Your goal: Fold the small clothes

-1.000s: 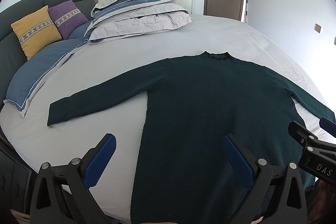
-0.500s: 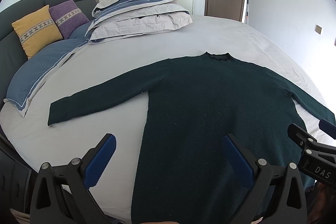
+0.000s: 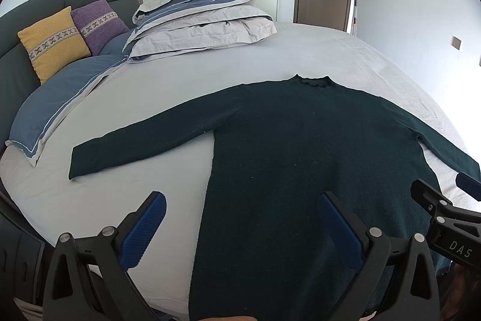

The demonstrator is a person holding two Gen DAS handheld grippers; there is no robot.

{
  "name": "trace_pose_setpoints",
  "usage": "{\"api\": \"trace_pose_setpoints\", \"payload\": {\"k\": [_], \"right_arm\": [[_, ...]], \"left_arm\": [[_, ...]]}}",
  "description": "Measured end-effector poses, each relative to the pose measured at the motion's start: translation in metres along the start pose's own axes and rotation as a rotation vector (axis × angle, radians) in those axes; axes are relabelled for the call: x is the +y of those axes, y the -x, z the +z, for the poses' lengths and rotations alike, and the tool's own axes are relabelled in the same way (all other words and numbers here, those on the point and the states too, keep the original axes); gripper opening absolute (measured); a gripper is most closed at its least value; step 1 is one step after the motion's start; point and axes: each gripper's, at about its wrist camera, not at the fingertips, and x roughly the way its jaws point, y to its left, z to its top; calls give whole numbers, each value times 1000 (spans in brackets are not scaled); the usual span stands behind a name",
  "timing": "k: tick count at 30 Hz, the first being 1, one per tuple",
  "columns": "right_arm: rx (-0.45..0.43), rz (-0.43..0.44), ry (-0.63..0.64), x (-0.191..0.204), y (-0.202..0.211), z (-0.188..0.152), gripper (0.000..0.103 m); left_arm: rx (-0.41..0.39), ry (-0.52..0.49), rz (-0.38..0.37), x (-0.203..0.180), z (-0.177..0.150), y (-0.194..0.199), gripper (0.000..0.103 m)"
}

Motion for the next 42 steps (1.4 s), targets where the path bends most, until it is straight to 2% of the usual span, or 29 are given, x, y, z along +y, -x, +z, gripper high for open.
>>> {"api": "trace_pose_setpoints", "payload": {"k": [36,39,42], "right_arm": [[16,8,-6,-1,-9,-5,103],[15,36,-35,-14,-13,-4,103],[-2,85,-122,-54,-18,0,103]], "left_arm": [[11,11,-1,5,-6,-6,103],[42,41,-46,10,-8,-11,103],[103,79,-135,16,-11,-20,103]]}}
